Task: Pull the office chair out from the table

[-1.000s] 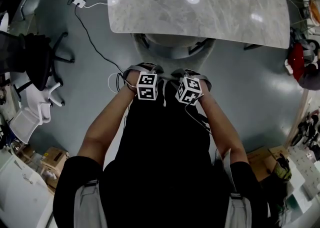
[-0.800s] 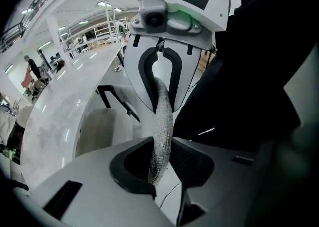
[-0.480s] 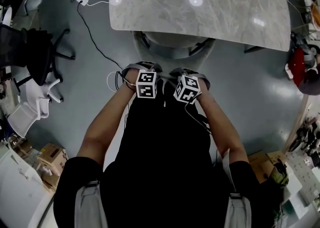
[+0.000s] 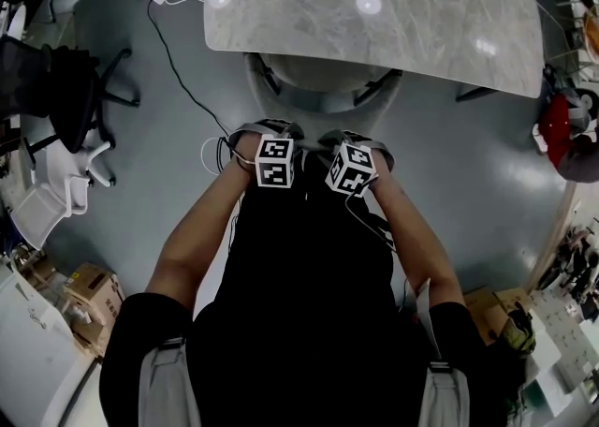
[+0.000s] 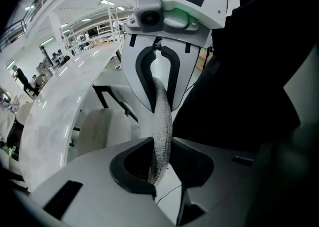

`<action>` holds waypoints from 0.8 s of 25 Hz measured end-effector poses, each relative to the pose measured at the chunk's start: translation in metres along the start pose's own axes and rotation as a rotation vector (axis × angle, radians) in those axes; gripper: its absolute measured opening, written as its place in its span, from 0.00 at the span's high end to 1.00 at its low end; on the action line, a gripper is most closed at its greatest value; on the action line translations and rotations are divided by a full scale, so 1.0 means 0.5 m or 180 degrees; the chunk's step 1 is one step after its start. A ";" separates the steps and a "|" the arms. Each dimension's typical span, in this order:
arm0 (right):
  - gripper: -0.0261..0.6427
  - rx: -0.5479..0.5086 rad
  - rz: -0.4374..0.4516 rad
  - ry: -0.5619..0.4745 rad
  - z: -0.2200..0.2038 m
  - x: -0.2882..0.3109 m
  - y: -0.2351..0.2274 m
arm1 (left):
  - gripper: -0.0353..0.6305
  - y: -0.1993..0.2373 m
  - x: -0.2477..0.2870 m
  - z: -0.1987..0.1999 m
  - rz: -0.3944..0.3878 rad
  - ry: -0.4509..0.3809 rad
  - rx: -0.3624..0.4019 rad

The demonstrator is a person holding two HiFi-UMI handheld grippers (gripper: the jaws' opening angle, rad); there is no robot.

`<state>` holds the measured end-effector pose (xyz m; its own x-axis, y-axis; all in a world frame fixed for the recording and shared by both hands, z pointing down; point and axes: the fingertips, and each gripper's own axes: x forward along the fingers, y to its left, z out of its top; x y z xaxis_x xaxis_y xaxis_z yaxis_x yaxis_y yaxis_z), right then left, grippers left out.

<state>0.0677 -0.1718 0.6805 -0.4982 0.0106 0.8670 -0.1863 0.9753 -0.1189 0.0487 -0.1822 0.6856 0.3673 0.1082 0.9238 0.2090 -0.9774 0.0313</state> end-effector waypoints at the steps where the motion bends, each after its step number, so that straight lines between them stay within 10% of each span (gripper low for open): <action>1: 0.83 -0.0009 -0.0002 0.0004 -0.004 -0.001 0.003 | 0.81 -0.003 0.002 0.003 0.0008 0.0000 -0.0014; 20: 0.83 0.0015 -0.0257 0.0135 -0.009 0.000 0.027 | 0.82 -0.033 0.001 0.008 0.0156 -0.0060 0.0015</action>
<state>0.0688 -0.1575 0.6811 -0.4452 -0.0587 0.8935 -0.2286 0.9722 -0.0500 0.0491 -0.1653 0.6839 0.3944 0.0636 0.9168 0.1946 -0.9807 -0.0157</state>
